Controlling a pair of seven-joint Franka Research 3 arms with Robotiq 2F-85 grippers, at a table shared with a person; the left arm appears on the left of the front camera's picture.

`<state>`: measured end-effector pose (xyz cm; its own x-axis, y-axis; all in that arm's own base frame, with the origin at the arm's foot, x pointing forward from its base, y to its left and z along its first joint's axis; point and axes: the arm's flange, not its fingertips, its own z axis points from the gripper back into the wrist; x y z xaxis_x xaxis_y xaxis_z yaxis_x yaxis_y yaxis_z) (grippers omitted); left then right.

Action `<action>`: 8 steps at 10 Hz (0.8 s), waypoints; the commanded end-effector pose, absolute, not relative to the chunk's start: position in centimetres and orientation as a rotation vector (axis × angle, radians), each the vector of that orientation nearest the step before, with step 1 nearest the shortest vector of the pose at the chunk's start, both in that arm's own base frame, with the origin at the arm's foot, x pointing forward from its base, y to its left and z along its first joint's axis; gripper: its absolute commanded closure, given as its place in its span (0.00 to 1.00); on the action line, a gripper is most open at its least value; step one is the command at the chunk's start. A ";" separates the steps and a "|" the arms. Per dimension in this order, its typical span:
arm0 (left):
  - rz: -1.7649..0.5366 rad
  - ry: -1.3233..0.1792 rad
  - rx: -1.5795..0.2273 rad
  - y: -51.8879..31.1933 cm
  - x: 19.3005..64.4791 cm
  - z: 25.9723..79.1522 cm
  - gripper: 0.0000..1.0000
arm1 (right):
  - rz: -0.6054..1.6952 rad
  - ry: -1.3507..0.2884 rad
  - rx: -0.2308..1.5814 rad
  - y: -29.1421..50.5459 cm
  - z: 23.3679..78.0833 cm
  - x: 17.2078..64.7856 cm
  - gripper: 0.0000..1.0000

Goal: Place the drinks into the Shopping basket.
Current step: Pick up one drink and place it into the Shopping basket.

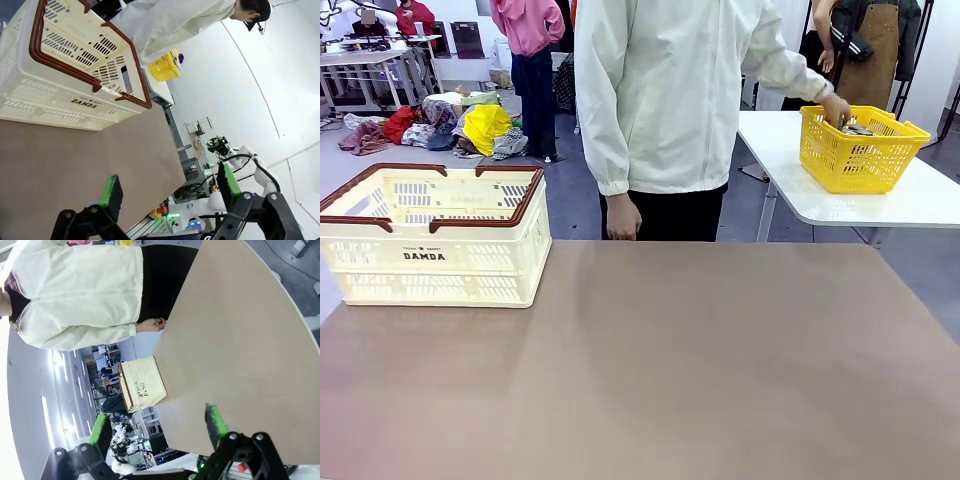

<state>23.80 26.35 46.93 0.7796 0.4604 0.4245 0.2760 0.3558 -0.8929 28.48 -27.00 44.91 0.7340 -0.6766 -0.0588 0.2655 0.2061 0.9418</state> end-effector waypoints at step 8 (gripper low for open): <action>0.115 -0.734 -1.240 26.6 23.8 47.2 0.00 | -0.673 -0.420 1.209 -27.1 44.9 28.5 0.00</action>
<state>23.80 26.37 46.92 0.7795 0.4605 0.4247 0.2763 0.3558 -0.8928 28.49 -27.00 44.88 0.7340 -0.6765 -0.0597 0.2662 0.2057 0.9417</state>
